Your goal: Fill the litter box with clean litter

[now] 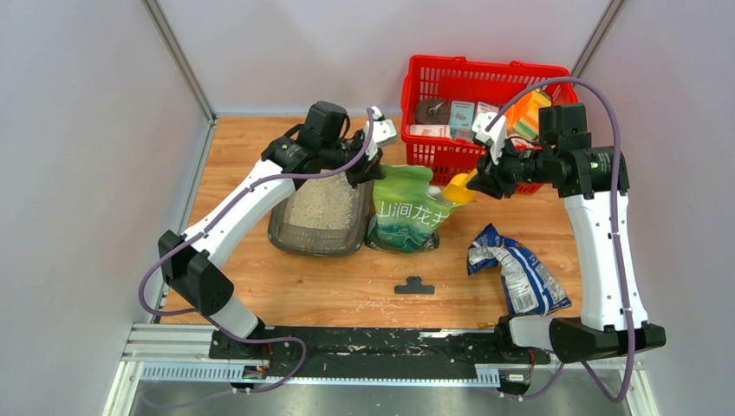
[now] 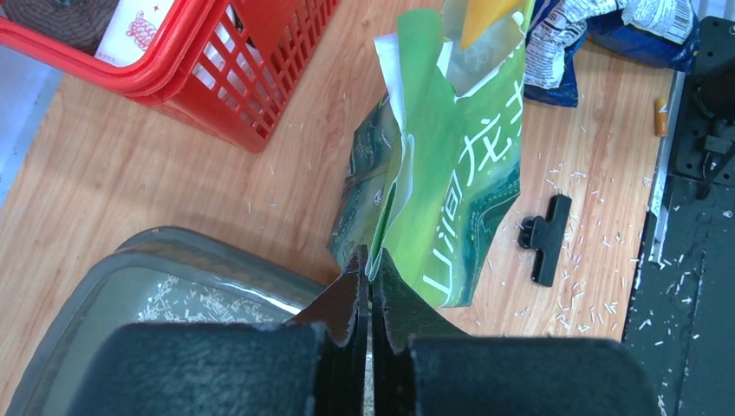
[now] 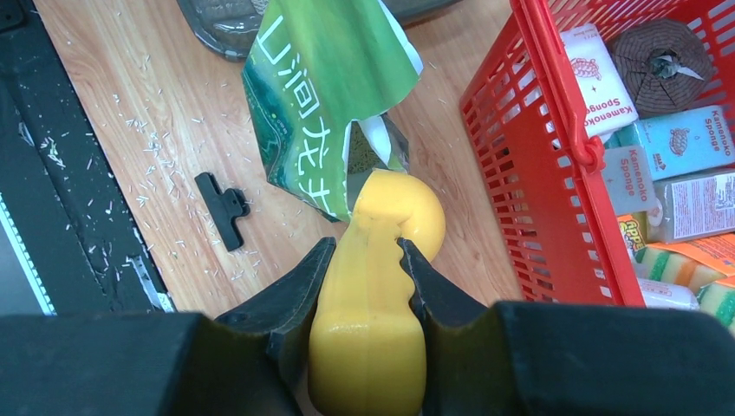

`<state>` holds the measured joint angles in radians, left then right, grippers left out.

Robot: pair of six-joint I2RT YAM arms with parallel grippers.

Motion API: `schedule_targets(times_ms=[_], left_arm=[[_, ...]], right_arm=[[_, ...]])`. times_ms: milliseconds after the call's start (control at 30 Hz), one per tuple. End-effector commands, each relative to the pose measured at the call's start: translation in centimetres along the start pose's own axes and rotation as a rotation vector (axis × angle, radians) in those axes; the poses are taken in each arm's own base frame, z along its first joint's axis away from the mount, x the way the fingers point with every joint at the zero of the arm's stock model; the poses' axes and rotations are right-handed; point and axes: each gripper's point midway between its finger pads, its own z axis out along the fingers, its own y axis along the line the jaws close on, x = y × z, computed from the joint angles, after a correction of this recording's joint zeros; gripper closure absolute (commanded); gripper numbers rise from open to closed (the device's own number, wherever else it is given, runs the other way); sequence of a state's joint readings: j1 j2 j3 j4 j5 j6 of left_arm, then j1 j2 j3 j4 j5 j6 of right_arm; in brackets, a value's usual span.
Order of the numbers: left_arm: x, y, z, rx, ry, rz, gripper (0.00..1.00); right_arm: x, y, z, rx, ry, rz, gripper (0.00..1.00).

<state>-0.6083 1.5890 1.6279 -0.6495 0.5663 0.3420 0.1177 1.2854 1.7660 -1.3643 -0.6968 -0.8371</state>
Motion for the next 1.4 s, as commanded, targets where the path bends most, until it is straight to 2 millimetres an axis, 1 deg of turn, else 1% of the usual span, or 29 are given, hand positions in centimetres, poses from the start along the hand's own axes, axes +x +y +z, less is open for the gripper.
schedule_targets(times_ms=[0, 133, 200, 300, 333, 367, 400, 433, 467, 500, 533, 567, 600, 633, 667, 700, 733, 767, 833, 867, 900, 967, 1000, 1100, 1200, 1233, 1300, 1333, 1367], left_arm=[[-3.3, 0.2, -2.2, -0.056, -0.104, 0.06, 1.0], [-3.6, -0.1, -2.6, -0.057, -0.118, 0.064, 1.0], [-3.8, -0.4, -2.7, -0.045, -0.13, 0.063, 1.0], [-3.8, -1.0, -2.8, -0.024, -0.151, 0.055, 1.0], [-3.5, -1.4, -2.9, -0.018, -0.152, 0.038, 1.0], [-3.8, -1.4, -2.9, -0.021, -0.166, 0.038, 1.0], [-3.8, -1.4, -3.0, -0.024, -0.173, 0.032, 1.0], [-3.5, -1.6, -3.0, -0.024, -0.174, 0.011, 1.0], [-3.8, -1.6, -3.1, -0.027, -0.19, 0.009, 1.0], [-3.8, -1.6, -3.1, -0.032, -0.195, -0.003, 1.0], [-3.6, -1.9, -3.2, -0.03, -0.202, -0.036, 1.0], [-4.0, -1.7, -3.3, -0.041, -0.226, -0.04, 1.0], [-4.1, -1.8, -3.3, -0.045, -0.236, -0.057, 1.0], [-4.0, -2.0, -3.4, -0.044, -0.247, -0.093, 1.0], [-4.8, -1.9, -3.6, -0.053, -0.281, -0.088, 1.0], [-5.0, -1.8, -3.6, -0.063, -0.295, -0.093, 1.0], [-5.3, -2.1, -3.7, -0.067, -0.309, -0.104, 1.0], [-6.1, -1.9, -3.9, -0.082, -0.34, -0.087, 1.0], [-7.0, -1.6, -4.1, -0.106, -0.371, -0.08, 1.0], [-7.9, -1.5, -4.3, -0.114, -0.4, -0.069, 1.0], [-8.3, -1.1, -4.4, -0.132, -0.414, -0.064, 1.0], [-10.1, -1.0, -4.8, -0.142, -0.472, -0.072, 1.0], [-10.7, -0.8, -4.9, -0.151, -0.491, -0.075, 1.0], [-13.4, -0.2, -6.1, -0.186, -0.59, -0.066, 1.0], [-15.6, -0.4, -7.3, -0.19, -0.659, -0.044, 1.0], [-15.9, -0.3, -7.6, -0.194, -0.673, -0.044, 1.0], [-15.9, -0.7, -7.4, -0.172, -0.664, -0.024, 1.0], [-15.4, -0.6, -7.1, -0.175, -0.649, -0.012, 1.0], [-14.9, -0.5, -6.8, -0.176, -0.639, -0.01, 1.0]], right_arm=[[3.8, 5.8, -1.2, -0.189, 0.155, 0.149, 1.0], [4.1, 6.8, -0.4, -0.242, 0.168, 0.131, 1.0], [3.8, 7.8, 0.1, -0.291, 0.16, 0.138, 1.0], [2.9, 8.7, 0.9, -0.362, 0.127, 0.232, 1.0], [2.7, 8.8, 1.2, -0.377, 0.121, 0.283, 1.0], [2.4, 9.1, 1.7, -0.397, 0.111, 0.343, 1.0], [2.3, 8.9, 2.0, -0.385, 0.104, 0.378, 1.0], [1.6, 7.5, 2.9, -0.33, 0.056, 0.362, 1.0], [1.5, 7.2, 2.7, -0.255, 0.057, 0.46, 1.0], [2.3, 6.6, 3.5, -0.203, 0.066, 0.515, 1.0], [1.6, 4.5, 4.3, -0.104, 0.007, 0.532, 1.0], [1.8, 3.7, 4.4, -0.02, 0.001, 0.625, 1.0], [1.6, 3.4, 4.0, 0.025, -0.031, 0.659, 1.0], [1.8, 2.7, 4.8, 0.062, -0.062, 0.687, 1.0], [2.0, 2.1, 4.9, 0.107, -0.074, 0.731, 1.0], [2.1, 2.0, 5.1, 0.134, -0.078, 0.808, 1.0], [2.6, 1.5, 5.3, 0.173, -0.07, 0.832, 1.0], [3.5, 0.5, 5.3, 0.256, -0.043, 0.856, 1.0], [4.6, -0.7, 5.2, 0.355, -0.014, 0.871, 1.0], [5.4, -1.9, 4.9, 0.438, 0.005, 0.868, 1.0], [5.9, -2.5, 4.6, 0.488, 0.017, 0.874, 1.0], [6.4, -3.9, 4.4, 0.564, 0.036, 0.879, 1.0], [6.4, -4.4, 4.3, 0.58, 0.038, 0.88, 1.0], [5.7, -6.2, 4.3, 0.63, 0.034, 0.87, 1.0], [5.7, -7.8, 4.2, 0.682, 0.049, 0.841, 1.0], [5.7, -7.9, 4.1, 0.687, 0.055, 0.831, 1.0], [6.2, -7.6, 4.7, 0.655, 0.094, 0.816, 1.0], [7.3, -7.0, 5.2, 0.634, 0.14, 0.823, 1.0], [8.0, -6.5, 5.9, 0.604, 0.169, 0.825, 1.0]])
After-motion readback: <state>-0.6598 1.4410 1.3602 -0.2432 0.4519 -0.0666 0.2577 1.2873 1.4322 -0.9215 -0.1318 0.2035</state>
